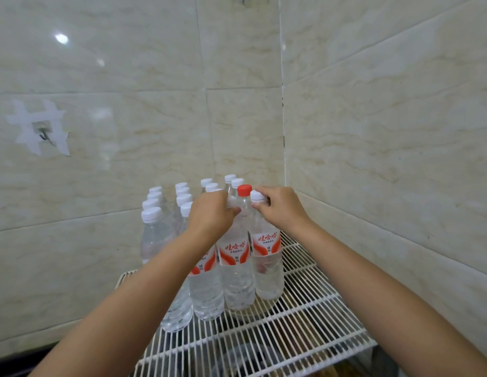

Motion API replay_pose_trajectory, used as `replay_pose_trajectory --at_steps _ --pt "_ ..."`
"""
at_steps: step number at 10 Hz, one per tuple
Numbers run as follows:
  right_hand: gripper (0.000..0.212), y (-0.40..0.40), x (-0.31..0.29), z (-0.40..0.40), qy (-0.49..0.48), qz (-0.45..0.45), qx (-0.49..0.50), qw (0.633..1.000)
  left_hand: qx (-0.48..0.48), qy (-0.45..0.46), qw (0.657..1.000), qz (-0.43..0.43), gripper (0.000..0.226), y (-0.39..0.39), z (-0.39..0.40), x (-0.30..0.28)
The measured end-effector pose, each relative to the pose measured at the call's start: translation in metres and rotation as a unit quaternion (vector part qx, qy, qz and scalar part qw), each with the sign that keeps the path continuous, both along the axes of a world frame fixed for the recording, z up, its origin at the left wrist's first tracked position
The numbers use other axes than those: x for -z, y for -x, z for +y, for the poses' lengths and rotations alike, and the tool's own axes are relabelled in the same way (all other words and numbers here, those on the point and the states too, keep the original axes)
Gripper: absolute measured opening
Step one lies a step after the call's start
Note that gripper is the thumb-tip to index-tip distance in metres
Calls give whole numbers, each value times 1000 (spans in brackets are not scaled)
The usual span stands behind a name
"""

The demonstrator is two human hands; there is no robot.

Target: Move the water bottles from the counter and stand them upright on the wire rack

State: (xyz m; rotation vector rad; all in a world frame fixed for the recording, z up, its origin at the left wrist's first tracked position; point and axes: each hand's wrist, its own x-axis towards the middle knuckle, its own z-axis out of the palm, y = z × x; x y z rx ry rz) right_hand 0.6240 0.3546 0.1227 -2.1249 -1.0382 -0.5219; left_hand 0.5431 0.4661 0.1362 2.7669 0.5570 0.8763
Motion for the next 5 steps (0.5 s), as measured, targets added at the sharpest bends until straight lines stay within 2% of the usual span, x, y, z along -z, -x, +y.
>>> replay_pose_trajectory --at_steps 2,3,4,5 --pt "34 -1 10 -5 -25 -20 -4 999 -4 -65 998 22 32 -2 -2 6" --pt "39 -5 12 -5 -27 -22 -1 999 -4 -141 990 -12 44 0 0 12" --pt "44 1 15 -5 -5 -2 -6 1000 -22 -274 955 -115 58 -4 9 28" --pt "54 3 8 -10 -26 26 1 999 -45 -278 948 -147 69 -8 23 54"
